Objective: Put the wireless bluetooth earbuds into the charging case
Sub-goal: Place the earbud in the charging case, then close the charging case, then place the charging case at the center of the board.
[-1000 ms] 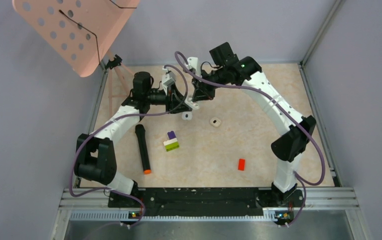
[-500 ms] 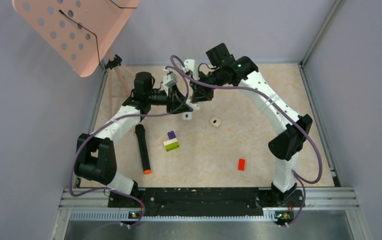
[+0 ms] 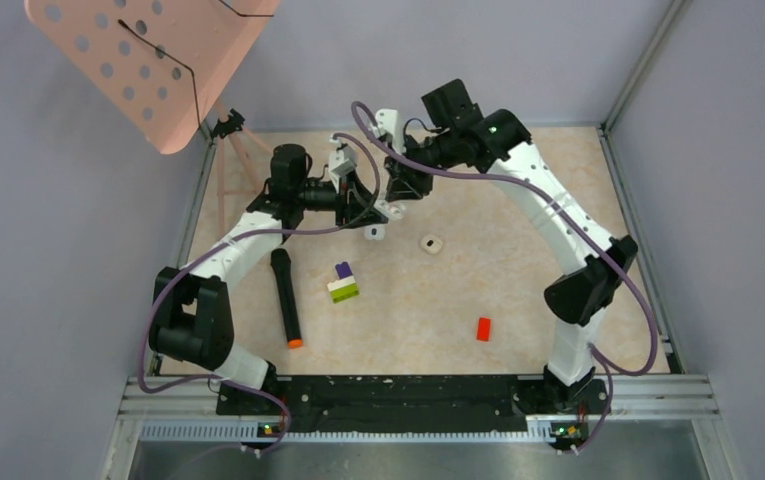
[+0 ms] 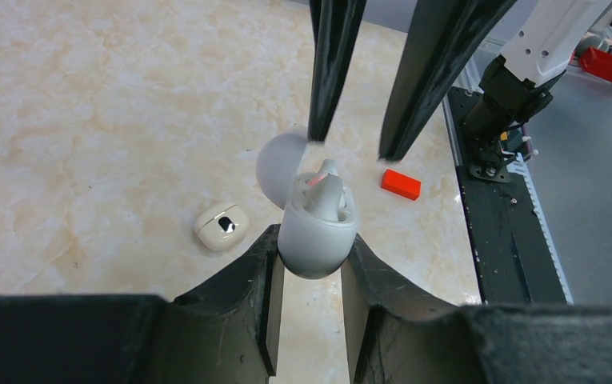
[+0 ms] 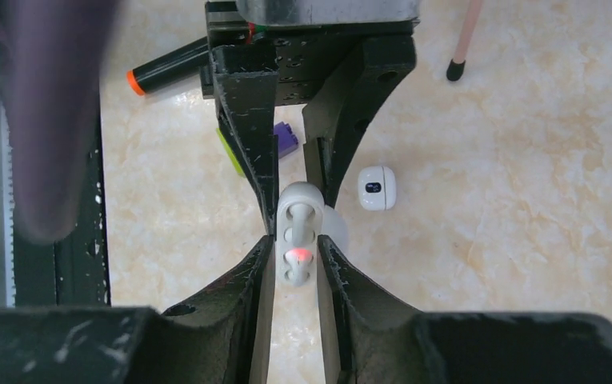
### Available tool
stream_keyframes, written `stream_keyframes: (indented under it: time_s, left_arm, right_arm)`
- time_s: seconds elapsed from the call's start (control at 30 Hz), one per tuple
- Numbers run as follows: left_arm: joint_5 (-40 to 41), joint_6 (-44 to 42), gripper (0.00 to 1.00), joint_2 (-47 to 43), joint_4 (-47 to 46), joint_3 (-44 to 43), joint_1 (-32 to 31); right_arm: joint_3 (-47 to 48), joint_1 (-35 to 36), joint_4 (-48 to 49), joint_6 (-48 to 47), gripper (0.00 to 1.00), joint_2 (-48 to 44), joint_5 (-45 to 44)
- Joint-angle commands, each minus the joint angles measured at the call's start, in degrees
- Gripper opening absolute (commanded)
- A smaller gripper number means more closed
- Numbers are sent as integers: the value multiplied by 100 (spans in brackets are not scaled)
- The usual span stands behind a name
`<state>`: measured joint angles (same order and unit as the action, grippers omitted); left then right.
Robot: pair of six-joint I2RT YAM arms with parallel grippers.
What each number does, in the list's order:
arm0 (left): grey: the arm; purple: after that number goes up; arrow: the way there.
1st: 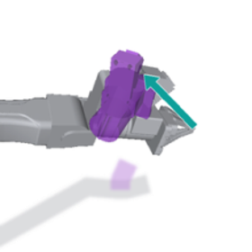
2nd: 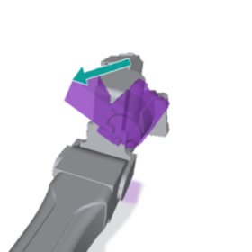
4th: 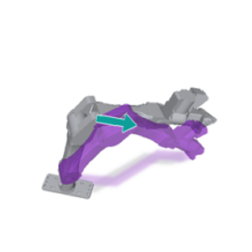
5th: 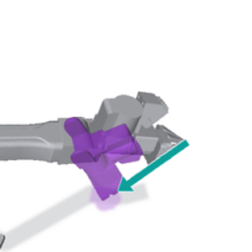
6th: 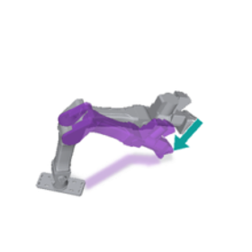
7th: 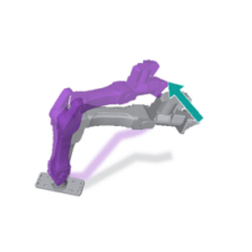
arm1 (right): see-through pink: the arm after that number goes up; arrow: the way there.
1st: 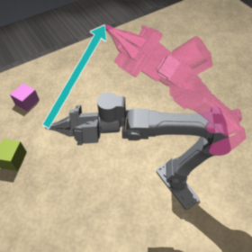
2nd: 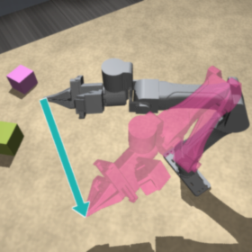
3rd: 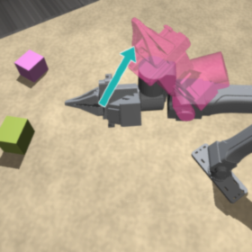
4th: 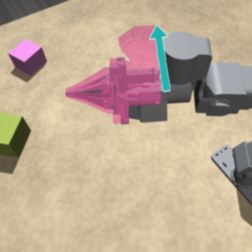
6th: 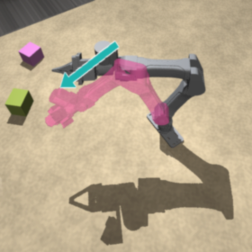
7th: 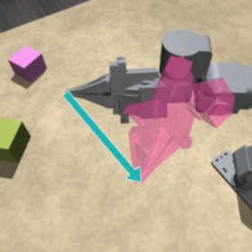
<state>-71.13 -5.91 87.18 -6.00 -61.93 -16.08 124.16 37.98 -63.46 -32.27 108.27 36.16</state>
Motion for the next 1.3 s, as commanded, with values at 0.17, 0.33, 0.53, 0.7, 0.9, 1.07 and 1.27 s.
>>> stream_keyframes:
  time_s: [0.17, 0.33, 0.53, 0.7, 0.9, 1.07, 1.27]
  left_arm:
    - [-246, -19, 0, -199, -204, -124, -44]
    - [-304, -7, 0, -210, -269, -185, -44]
    - [-80, 946, 0, -72, -1129, -140, -58]
    - [837, 2956, 0, 399, -2512, -87, -18]
    - [1164, 2688, 0, 686, -1520, -112, -32]
    - [1094, 2007, 0, 647, -486, 374, -130]
    - [995, 580, 1, 1230, 2096, 142, -360]
  right_arm:
    - [-1769, -556, 1501, 399, 98, -1457, 265]
    - [-2711, -564, 2224, 270, 99, -1569, 724]
    - [-2543, -507, 2318, 234, 95, -1120, 1336]
    - [-2589, -402, 2327, 256, 94, -1443, 877]
    - [-3891, -743, 3378, 813, 96, -2626, -1186]
    - [-4331, -1347, 3536, 1424, 99, -3169, -1661]
    - [-4619, -2158, 3027, 2564, 99, -2849, -1506]
